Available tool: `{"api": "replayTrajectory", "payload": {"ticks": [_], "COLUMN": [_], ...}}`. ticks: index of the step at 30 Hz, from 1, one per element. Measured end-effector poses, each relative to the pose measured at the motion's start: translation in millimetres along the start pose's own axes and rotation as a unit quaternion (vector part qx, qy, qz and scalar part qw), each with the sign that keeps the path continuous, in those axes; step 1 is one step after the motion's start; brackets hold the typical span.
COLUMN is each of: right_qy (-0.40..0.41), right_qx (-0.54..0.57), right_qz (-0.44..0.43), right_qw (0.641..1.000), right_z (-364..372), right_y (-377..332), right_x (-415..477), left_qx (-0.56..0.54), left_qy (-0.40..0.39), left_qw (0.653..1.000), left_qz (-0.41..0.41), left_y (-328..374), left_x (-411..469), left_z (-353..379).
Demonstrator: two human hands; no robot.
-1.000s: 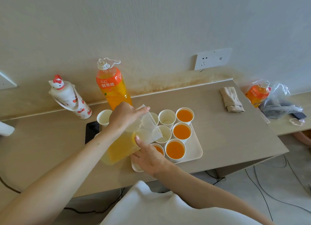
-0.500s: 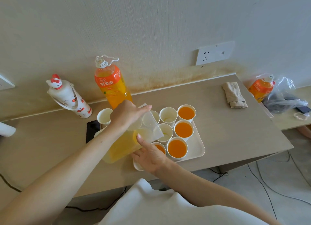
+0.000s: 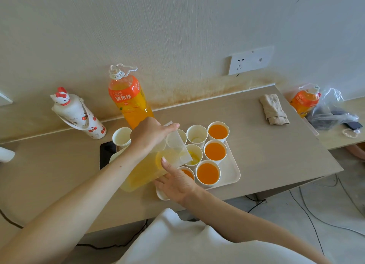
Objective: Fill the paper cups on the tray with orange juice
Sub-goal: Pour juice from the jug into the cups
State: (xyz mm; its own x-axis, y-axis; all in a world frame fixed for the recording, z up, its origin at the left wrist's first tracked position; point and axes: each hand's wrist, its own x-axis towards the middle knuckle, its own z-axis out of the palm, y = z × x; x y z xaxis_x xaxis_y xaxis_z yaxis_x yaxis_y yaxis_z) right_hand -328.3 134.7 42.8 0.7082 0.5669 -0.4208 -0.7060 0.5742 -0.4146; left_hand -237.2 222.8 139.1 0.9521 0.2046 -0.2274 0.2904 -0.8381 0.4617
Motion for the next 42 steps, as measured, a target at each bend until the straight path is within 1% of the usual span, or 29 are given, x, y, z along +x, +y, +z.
{"api": "replayTrajectory", "payload": {"ticks": [28,42], "right_qy": [0.008,0.007], "right_qx": [-0.022,-0.008], "right_qz": [0.008,0.005], "right_qw": [1.000,1.000], "right_z": [-6.4,-5.6], "right_y": [4.7,4.3], "right_x": [5.6,8.3], "left_qx": [-0.026,0.004], "left_qy": [-0.005,0.001], "left_qw": [1.000,1.000], "left_qz": [0.000,0.002], "left_y": [-7.4,-2.1], "left_x": [4.3,1.9], "left_z": [3.0,-0.1]}}
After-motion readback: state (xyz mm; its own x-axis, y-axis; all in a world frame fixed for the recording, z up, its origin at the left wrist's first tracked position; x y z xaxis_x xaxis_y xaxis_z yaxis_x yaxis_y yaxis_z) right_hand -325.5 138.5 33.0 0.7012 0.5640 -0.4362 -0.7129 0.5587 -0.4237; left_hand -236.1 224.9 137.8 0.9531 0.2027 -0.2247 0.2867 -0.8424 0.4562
